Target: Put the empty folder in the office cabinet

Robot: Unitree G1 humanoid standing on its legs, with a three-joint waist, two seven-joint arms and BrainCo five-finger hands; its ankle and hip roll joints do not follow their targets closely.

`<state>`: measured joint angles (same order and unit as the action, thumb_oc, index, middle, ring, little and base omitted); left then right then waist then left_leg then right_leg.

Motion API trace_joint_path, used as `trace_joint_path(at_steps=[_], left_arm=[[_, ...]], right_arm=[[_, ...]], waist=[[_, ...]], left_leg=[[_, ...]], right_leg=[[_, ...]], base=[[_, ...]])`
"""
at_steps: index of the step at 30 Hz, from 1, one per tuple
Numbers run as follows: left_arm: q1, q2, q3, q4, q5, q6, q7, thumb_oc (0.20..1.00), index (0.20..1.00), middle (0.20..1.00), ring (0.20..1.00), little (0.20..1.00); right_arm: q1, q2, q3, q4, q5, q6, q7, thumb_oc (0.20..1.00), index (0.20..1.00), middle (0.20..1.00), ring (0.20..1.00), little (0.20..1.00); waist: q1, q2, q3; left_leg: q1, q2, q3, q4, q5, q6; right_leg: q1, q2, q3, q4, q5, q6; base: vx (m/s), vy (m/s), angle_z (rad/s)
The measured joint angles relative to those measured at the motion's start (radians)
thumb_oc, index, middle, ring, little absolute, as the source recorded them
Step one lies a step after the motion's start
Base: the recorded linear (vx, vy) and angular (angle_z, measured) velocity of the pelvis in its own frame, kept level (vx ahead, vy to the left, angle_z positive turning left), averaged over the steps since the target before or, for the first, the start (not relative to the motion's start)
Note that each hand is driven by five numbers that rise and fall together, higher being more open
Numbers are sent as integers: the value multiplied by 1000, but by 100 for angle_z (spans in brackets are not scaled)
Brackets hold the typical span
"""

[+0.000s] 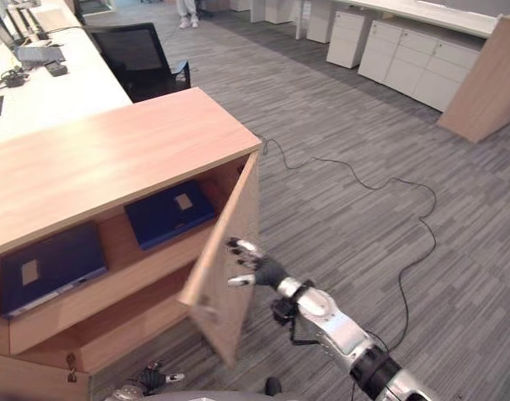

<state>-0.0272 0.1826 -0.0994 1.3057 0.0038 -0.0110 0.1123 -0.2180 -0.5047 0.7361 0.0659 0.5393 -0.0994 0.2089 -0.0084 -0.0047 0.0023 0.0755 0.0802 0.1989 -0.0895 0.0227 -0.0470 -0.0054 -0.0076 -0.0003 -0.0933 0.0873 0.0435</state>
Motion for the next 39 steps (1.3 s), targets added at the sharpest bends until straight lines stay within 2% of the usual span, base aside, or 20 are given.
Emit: trace_joint_path(at_steps=[4, 8, 11, 17, 21, 22, 23, 25, 26, 27, 28, 30, 31, 32, 33, 34, 37, 39], left_arm=[[22, 29, 68, 25, -45, 8, 19, 1000, 1000, 1000, 1000, 1000], [69, 34, 137, 23, -120, 2, 31, 1000, 1000, 1000, 1000, 1000], [116, 32, 139, 31, -154, 5, 31, 1000, 1000, 1000, 1000, 1000], [142, 26, 131, 27, -158, 6, 30, 1000, 1000, 1000, 1000, 1000], [101, 24, 22, -23, -153, -7, 25, 1000, 1000, 1000, 1000, 1000], [81, 22, -82, -63, -147, -15, 36, 1000, 1000, 1000, 1000, 1000], [58, 28, -118, -83, -144, -23, 35, 1000, 1000, 1000, 1000, 1000], [54, 24, -172, -121, -129, -37, 32, 1000, 1000, 1000, 1000, 1000], [44, 21, -193, -137, -123, -47, 34, 1000, 1000, 1000, 1000, 1000], [24, 20, -194, -134, -124, -48, 33, 1000, 1000, 1000, 1000, 1000], [-5, 18, -186, -129, -123, -55, 26, 1000, 1000, 1000, 1000, 1000], [-16, 29, -196, -135, -113, -65, 26, 1000, 1000, 1000, 1000, 1000], [-8, 32, -197, -136, -109, -66, 24, 1000, 1000, 1000, 1000, 1000], [4, 25, -212, -138, -103, -67, 18, 1000, 1000, 1000, 1000, 1000], [16, 20, -220, -143, -102, -68, 13, 1000, 1000, 1000, 1000, 1000], [38, 16, -224, -164, -93, -66, -1, 1000, 1000, 1000, 1000, 1000], [45, 67, -286, -274, -54, -66, -39, 1000, 1000, 1000, 1000, 1000], [27, 93, -333, -373, -16, -67, -60, 1000, 1000, 1000, 1000, 1000]], right_arm=[[-27, 12, 35, 3, 0, 5, 32, 1000, 1000, 1000, 1000, 1000], [-25, 14, 46, 26, 32, 23, 41, 1000, 1000, 1000, 1000, 1000], [-33, 22, 48, 31, 32, 25, 43, 1000, 1000, 1000, 1000, 1000], [-21, 57, 36, 121, 32, 21, 40, 1000, 1000, 1000, 1000, 1000], [-8, 93, 15, 370, 27, 28, 8, 1000, 1000, 1000, 1000, 1000], [-4, 134, -17, 538, 17, 13, -9, 1000, 1000, 1000, 1000, 1000], [-4, 155, -32, 656, 5, 42, -38, 1000, 1000, 1000, 1000, 1000], [4, 157, -41, 708, -37, 34, -53, 1000, 1000, 1000, 1000, 1000], [10, 170, -48, 803, -72, 35, -71, 1000, 1000, 1000, 1000, 1000], [14, 175, -55, 852, -104, 35, -79, 1000, 1000, 1000, 1000, 1000], [30, 186, -74, 944, -169, 63, -102, 1000, 1000, 1000, 1000, 1000], [44, 213, -171, 1117, -249, 81, -143, 1000, 1000, 1000, 1000, 1000], [49, 220, -215, 1164, -257, 81, -152, 1000, 1000, 1000, 1000, 1000], [58, 229, -323, 1248, -256, 91, -184, 1000, 1000, 1000, 1000, 1000], [66, 220, -353, 1270, -255, 97, -197, 1000, 1000, 1000, 1000, 1000], [69, 218, -437, 1305, -250, 102, -216, 1000, 1000, 1000, 1000, 1000], [104, 230, -582, 1319, -241, 111, -245, 1000, 1000, 1000, 1000, 1000], [115, 225, -674, 1320, -202, 112, -261, 1000, 1000, 1000, 1000, 1000]], waist=[[32, -20, -5], [66, -34, 6], [101, -30, 13], [126, -31, 25], [140, -26, 43], [156, -16, 51], [169, -9, 61], [178, 19, 85], [178, 37, 96], [172, 40, 99], [155, 15, 111], [140, -16, 118], [134, -8, 114], [110, 18, 97], [105, 37, 86], [102, 55, 75], [100, 29, 68], [102, 32, 67]], left_leg=[[-7, -6, -32, 0, 1, -1], [-38, -14, -98, 1, 18, -6], [-63, -21, -142, 1, 32, -8], [-91, -25, -222, 1, 41, -25], [-129, -28, -296, 5, 61, -34], [-154, -30, -332, 19, 74, -37], [-161, -30, -354, 22, 75, -47], [-183, -31, -379, 24, 78, -49], [-200, -30, -382, 29, 88, -64], [-214, -18, -333, 30, 61, -56], [-228, 13, -154, 43, 21, -44], [-195, 23, 87, 33, 25, -47], [-185, 32, 120, 25, 25, -47], [-148, 46, 139, 21, 27, -43], [-127, 49, 121, 19, 34, -34], [-93, 40, 93, -2, 72, -16], [-85, -30, 54, 1, 63, 19], [-67, -66, 18, 1, 54, 45]], right_leg=[[5, -9, -30, 0, -5, 2], [10, -22, -97, -1, -13, 7], [13, -28, -143, 0, -22, 5], [31, -32, -222, 1, -36, 5], [37, -31, -297, 5, -47, -3], [33, -29, -333, 6, -48, -4], [33, -32, -355, 5, -52, -7], [35, -23, -384, 6, -51, -7], [38, -22, -415, 6, -51, -9], [41, -35, -450, 6, -47, -19], [46, -72, -528, 10, -54, -33], [77, -133, -598, 7, -59, -27], [90, -139, -622, 7, -61, -20], [118, -137, -660, 7, -69, 5], [126, -134, -667, 11, -73, 21], [130, -139, -668, 25, -76, 37], [140, -209, -672, 78, -77, 45], [155, -257, -672, 140, -80, 45]], base=[[-12, -1, 23], [-29, -20, 48], [-1, -44, 54], [7, -54, 39], [-59, -85, 67], [-116, -72, 83], [-90, -22, 68], [-111, 15, 50], [-63, 59, 62], [-15, 63, 128], [-47, 100, 134], [18, 162, 139], [110, 259, 122], [81, 155, 74], [158, 320, 57], [116, 278, 19], [87, 286, 45], [101, 346, 62]])
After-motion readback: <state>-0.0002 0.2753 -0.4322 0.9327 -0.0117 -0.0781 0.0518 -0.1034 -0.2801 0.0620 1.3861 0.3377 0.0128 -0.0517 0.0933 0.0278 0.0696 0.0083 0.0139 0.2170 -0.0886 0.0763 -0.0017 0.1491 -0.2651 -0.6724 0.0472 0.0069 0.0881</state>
